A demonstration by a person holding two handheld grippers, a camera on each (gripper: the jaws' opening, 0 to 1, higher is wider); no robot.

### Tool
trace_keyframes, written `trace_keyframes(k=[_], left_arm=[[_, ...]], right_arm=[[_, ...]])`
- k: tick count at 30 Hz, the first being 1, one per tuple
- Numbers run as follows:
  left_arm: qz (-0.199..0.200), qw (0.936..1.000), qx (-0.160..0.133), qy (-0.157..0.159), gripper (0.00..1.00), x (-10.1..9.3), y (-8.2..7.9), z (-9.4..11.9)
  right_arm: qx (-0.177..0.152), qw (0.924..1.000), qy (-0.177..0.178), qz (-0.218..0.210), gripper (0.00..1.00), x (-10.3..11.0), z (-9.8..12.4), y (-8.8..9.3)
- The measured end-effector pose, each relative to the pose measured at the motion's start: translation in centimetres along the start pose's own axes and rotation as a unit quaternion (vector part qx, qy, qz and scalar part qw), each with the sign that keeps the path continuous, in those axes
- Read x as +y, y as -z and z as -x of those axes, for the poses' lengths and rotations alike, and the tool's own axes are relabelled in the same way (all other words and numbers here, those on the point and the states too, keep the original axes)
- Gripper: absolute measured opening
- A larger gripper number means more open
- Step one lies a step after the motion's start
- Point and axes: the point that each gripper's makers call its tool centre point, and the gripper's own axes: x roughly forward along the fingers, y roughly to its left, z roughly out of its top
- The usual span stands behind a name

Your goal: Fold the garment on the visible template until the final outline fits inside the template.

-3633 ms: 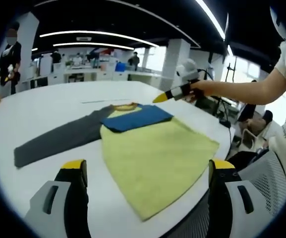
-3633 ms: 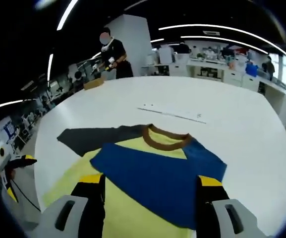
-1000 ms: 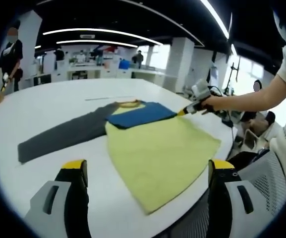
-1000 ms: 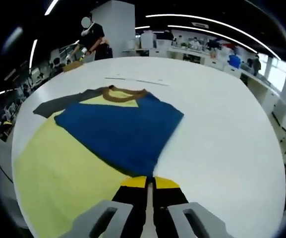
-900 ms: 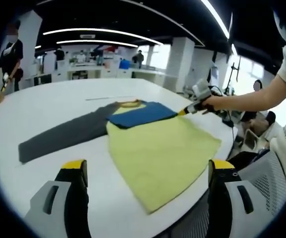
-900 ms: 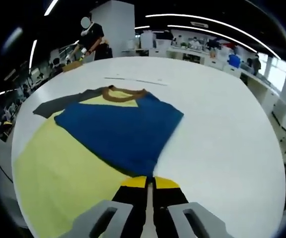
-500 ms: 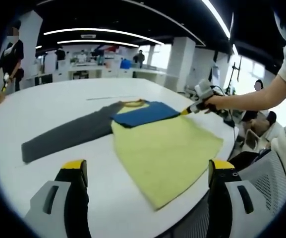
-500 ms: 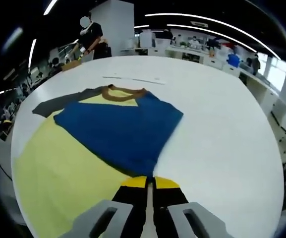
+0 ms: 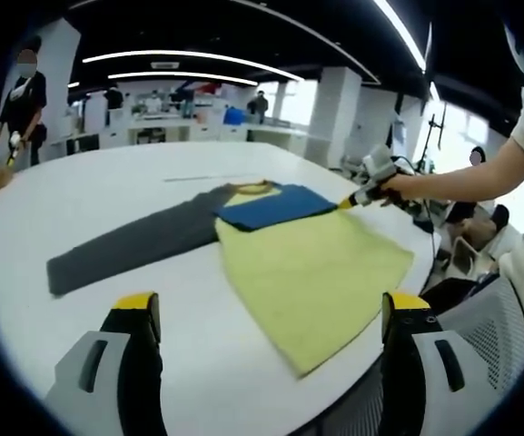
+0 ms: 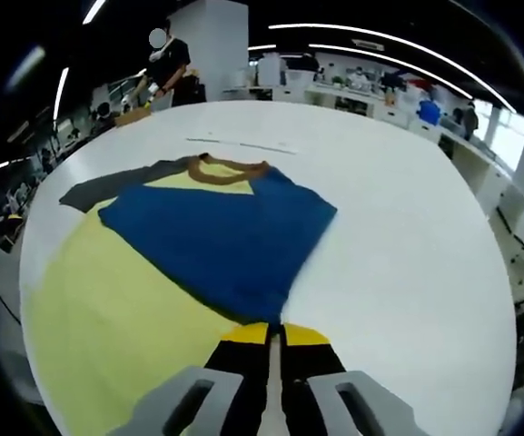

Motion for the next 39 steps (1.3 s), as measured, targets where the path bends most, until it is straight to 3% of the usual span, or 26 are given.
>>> trace_keyframes(k=[2, 4, 8, 9, 13, 18, 21, 26, 39], left_arm=[[0.002, 1.0, -0.001, -0.003, 0.99, 0.2, -0.1, 0.0], [0.003, 1.0, -0.002, -0.004, 0.99, 0.3, -0.2, 0.1], [0.004, 0.9999, -0.002, -0.01, 0.99, 0.8, -0.3, 0.2], [0.004, 0.9999, -0.003, -0.012, 0.99, 1.0, -0.5, 0.2], [0.009, 0.9997, -0.01, -0.019, 0.99, 1.8, -0.9, 0.3], [0.015, 0.9993, -0.015, -0.03, 0.99, 3.2, -1.1, 0.4], [0.019, 0.9989, -0.022, -0.037, 0.99, 3.7, -1.4, 0.6], [0.021, 0.9981, -0.028, -0.051, 0.99, 4.8, -1.9, 0.8], [0.054, 0.9905, -0.054, -0.114, 0.98, 9.8, -2.9, 1.1]], right_arm=[[-0.011, 0.9998, -0.007, -0.012, 0.0, 0.1, 0.2, -0.2], [-0.025, 0.9993, -0.014, -0.026, 0.07, 0.3, 0.4, -0.6], [-0.05, 0.9961, -0.029, -0.066, 0.41, 0.6, 0.9, -1.7], [-0.056, 0.9957, -0.033, -0.066, 0.48, 0.8, 1.1, -1.9], [-0.081, 0.9931, -0.055, -0.065, 0.57, 1.7, 2.1, -3.1], [-0.111, 0.9893, -0.078, -0.052, 0.8, 2.9, 3.3, -4.6], [-0.123, 0.9875, -0.091, -0.04, 0.89, 3.6, 4.1, -5.1], [-0.141, 0.9839, -0.107, -0.025, 0.99, 4.7, 5.4, -5.6], [-0.169, 0.9748, -0.145, 0.015, 0.99, 7.2, 8.7, -5.9]])
